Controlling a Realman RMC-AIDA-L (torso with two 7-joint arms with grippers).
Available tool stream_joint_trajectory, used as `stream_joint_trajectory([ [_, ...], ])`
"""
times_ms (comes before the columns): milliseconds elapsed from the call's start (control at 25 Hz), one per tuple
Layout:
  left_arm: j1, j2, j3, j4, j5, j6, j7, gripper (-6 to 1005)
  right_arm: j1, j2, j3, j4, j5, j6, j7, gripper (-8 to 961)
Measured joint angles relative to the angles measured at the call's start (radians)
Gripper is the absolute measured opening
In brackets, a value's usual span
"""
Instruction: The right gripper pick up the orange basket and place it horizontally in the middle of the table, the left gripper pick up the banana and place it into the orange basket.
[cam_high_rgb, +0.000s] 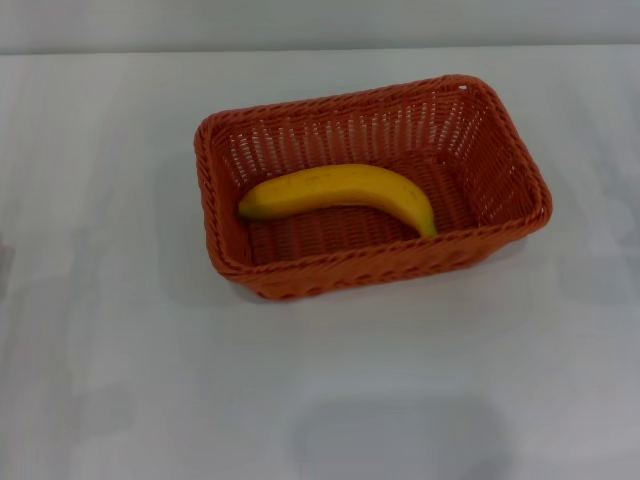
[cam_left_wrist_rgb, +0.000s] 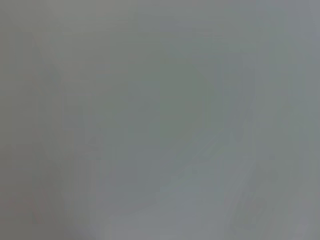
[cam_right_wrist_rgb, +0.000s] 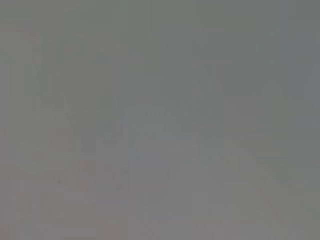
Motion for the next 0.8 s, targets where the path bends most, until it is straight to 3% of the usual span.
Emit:
stream_joint_trajectory([
  [800,0.025,-0.001,0.000,0.029,0.000,-0.001,-0.008,884,-0.006,0.003,-0.004,0.014,-0.005,0.022,-0.001,840],
])
